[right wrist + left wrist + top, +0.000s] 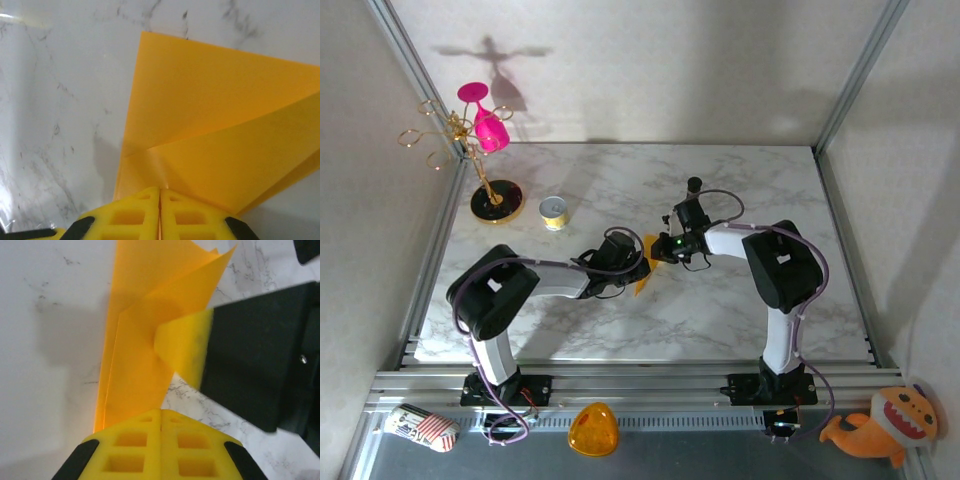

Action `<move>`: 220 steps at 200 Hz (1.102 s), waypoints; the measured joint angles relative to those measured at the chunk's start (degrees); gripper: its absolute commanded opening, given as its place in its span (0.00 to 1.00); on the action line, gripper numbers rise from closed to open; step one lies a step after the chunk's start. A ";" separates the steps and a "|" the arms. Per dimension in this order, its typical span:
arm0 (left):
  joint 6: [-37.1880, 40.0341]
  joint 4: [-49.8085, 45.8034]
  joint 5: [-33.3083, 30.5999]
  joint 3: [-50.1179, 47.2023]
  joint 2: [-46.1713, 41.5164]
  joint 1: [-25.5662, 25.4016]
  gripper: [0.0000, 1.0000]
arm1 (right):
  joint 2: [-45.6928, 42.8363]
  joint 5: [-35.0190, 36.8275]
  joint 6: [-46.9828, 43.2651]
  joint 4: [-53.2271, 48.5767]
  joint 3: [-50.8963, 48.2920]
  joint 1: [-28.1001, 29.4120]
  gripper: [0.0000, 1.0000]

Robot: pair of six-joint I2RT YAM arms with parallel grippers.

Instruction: Fold a paper plane with a square sheet of paper (pick it up from the middle)

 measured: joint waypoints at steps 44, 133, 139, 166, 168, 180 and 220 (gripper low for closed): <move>-0.66 1.79 0.66 -0.13 2.54 0.00 0.00 | -0.04 -0.02 0.96 0.04 -0.04 0.20 0.11; -1.27 2.19 -0.83 -2.43 1.16 0.00 0.00 | 3.48 0.79 -0.81 0.07 5.01 -6.99 0.11; -1.27 2.19 -0.81 -2.43 1.16 0.00 0.00 | 4.04 0.94 -0.81 0.00 5.81 -7.56 0.11; -0.79 1.90 -0.79 -2.25 1.16 0.00 0.00 | 5.03 3.56 -0.83 -0.42 8.09 -8.61 0.11; -0.70 1.79 -0.79 -2.23 1.16 0.00 0.00 | 5.03 3.98 -0.85 -0.39 8.15 -8.68 0.11; -0.09 1.31 -0.66 -1.92 1.16 0.00 0.00 | 4.72 5.81 -1.03 -0.20 8.28 -9.25 0.11; 2.25 -1.38 -0.39 -0.46 1.16 0.00 0.00 | -1.99 6.14 -1.25 0.52 4.04 -9.38 0.12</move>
